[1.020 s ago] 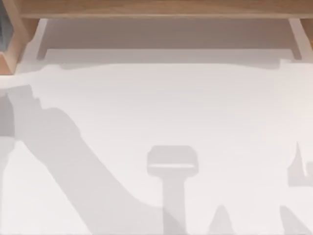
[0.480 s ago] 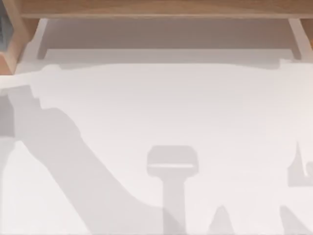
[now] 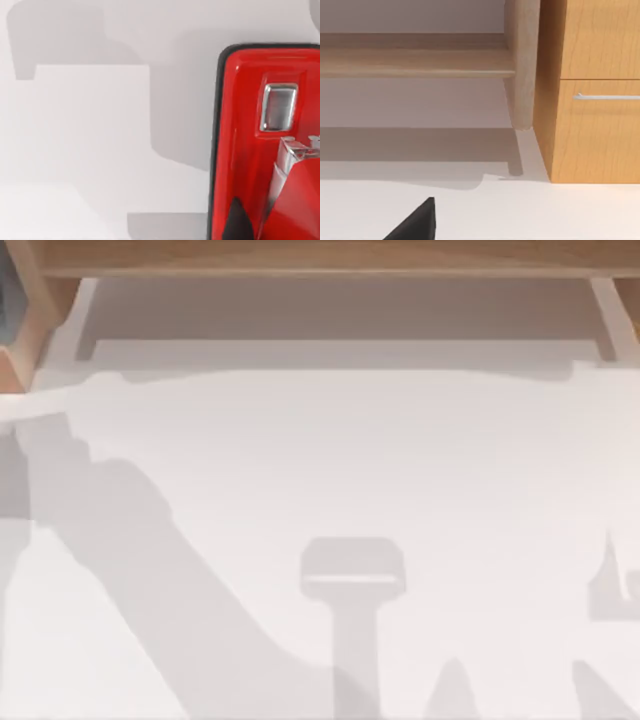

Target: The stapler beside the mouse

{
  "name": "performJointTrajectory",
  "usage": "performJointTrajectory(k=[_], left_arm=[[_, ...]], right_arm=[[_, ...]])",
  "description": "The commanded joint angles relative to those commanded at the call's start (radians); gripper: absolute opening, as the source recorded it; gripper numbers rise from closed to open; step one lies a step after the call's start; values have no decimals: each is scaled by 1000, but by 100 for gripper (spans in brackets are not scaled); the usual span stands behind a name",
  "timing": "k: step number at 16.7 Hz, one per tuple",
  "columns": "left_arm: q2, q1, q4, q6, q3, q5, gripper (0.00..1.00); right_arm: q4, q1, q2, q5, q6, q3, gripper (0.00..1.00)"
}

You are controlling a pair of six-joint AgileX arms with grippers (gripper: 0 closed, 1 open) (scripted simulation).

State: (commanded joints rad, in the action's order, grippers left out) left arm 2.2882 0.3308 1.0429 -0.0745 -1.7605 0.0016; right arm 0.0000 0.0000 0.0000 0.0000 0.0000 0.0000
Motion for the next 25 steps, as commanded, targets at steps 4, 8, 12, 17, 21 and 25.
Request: performJointTrajectory(k=[4, 8, 12, 17, 21, 25], left_arm=[[-24, -1, 64, 0, -41, 0, 0], [-21, 0, 62, -1, -40, -1, 0], [-89, -82, 45, 43, -42, -16, 0], [-237, -321, -8, 178, 52, -50, 0], [-355, -549, -64, 326, 176, -73, 0], [-456, -758, -120, 484, 332, -86, 0]], right_arm=[[0, 0, 0, 0, 0, 0, 100], [0, 0, 0, 0, 0, 0, 100], [0, 0, 0, 0, 0, 0, 100], [0, 0, 0, 0, 0, 0, 100], [0, 0, 0, 0, 0, 0, 100], [0, 0, 0, 0, 0, 0, 100]])
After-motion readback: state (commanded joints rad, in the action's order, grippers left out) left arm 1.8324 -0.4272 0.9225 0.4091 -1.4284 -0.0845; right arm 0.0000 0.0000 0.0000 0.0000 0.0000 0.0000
